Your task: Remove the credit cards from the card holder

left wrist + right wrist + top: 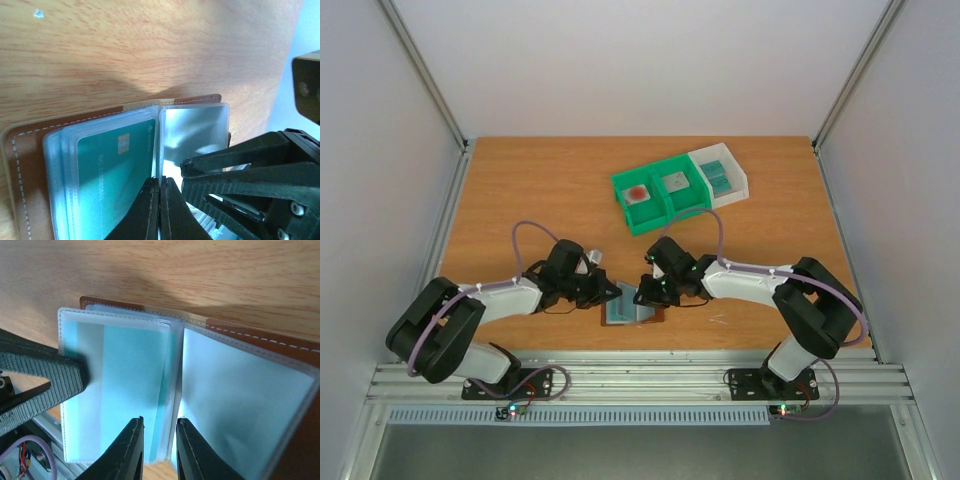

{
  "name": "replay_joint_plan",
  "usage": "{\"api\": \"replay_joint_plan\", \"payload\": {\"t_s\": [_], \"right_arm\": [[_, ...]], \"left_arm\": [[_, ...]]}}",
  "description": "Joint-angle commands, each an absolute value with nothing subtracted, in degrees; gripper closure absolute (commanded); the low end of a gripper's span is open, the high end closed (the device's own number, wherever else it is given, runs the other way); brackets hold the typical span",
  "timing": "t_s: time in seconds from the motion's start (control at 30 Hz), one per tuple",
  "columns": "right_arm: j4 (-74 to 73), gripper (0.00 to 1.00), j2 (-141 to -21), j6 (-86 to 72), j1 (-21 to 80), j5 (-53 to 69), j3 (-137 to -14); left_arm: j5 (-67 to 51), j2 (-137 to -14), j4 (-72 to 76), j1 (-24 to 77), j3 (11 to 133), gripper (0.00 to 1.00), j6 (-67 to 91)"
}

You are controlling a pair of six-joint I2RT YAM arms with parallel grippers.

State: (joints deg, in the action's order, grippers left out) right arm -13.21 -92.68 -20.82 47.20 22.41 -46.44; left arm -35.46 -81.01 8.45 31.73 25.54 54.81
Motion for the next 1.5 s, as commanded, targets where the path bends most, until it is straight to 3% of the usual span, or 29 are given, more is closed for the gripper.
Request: {"api": "replay_joint_plan", "payload": {"t_s": [0.0,0.2,0.33,0.5,0.87,1.47], "right_arm": [[-15.7,0.82,-90.7,-18.7,47.1,21.4,-46.6],[-7.3,0.88,-93.2,-21.8,47.1,24.9,-42.0],[-2.6,0.91,-92.9,-24.2,47.1,26.4,-39.0],[-3.7,0.91,-89.9,-23.5,47.2,24.2,-38.2],[-2.5,0.92,-88.7,-24.0,47.2,22.6,-38.2],[-14.0,0.91,-72.9,-23.1,46.9,4.2,-35.1]], "left_arm": [[-33.4,-79.4,-0.6,31.6,29.5,1.0,49.6],[-32.5,-78.2,-5.4,31.6,30.7,0.99,47.4],[-36.7,-77.7,1.9,31.7,28.1,0.81,50.7],[-37.7,-77.4,6.2,32.5,27.6,0.74,54.0],[-37.8,-77.5,8.1,35.5,28.6,0.74,56.7],[-36.7,-80.2,12.5,39.4,30.0,0.69,58.4]]}}
